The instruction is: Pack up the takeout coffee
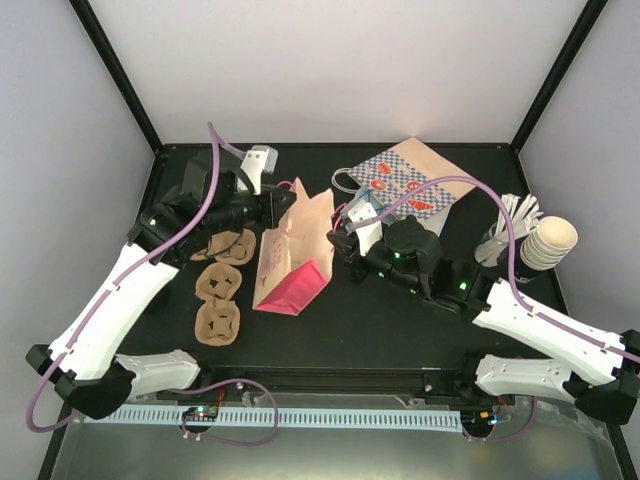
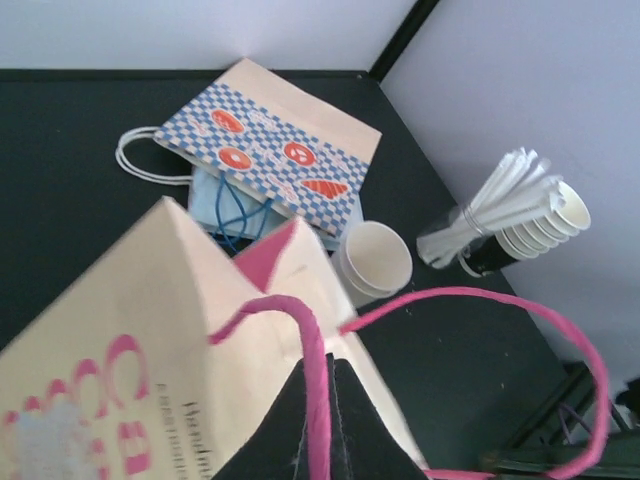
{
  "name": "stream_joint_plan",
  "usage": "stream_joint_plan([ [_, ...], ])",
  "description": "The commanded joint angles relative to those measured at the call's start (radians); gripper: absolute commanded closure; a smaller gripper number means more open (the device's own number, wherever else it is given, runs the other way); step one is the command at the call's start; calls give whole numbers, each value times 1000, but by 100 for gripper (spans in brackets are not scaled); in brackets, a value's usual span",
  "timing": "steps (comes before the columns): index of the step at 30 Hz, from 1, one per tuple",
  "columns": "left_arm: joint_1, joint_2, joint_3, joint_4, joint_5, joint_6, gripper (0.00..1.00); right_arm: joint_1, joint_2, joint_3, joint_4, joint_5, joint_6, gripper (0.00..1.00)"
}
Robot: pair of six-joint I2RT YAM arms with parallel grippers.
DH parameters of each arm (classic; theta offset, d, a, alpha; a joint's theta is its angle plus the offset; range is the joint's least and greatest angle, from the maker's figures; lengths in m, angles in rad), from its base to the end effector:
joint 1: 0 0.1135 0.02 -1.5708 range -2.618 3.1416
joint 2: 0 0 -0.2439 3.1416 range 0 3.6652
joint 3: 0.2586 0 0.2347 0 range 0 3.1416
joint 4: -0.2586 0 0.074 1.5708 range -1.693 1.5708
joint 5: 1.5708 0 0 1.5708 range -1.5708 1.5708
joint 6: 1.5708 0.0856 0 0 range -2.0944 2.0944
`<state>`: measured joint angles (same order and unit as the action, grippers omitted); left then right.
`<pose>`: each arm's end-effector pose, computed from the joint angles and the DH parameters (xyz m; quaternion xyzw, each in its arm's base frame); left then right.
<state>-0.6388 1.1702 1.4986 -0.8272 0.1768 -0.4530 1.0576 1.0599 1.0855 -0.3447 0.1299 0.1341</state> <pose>0.1992 -0.1667 0.3924 0.1243 0.8485 -0.3290 0.3954 0.1456 0.2358 0.3422 -0.3263 0.7410 0.2845 0.5133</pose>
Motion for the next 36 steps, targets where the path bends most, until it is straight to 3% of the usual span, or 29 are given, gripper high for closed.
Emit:
stream_joint_plan([
  [1,70,32,61,25,64,46,98,-7,3,57,1,102,-12,94],
  [9,141,48,20,68,131,74,99,-8,-39,-6,-32,102,30,94],
  [18,144,58,22,141,239,127,98,-7,-129,-117,-72,47,58,93],
  [21,127,89,39,142,315,144,98,-6,-135,-137,-84,37,71,93],
  [29,51,105,11,93,320,224,98,-7,-165,-198,-108,-3,114,89],
  [33,28,105,1,70,314,265,98,-8,-201,-226,-143,-24,122,85],
  [36,17,100,-4,52,309,288,98,-7,-230,-225,-201,-29,124,74],
])
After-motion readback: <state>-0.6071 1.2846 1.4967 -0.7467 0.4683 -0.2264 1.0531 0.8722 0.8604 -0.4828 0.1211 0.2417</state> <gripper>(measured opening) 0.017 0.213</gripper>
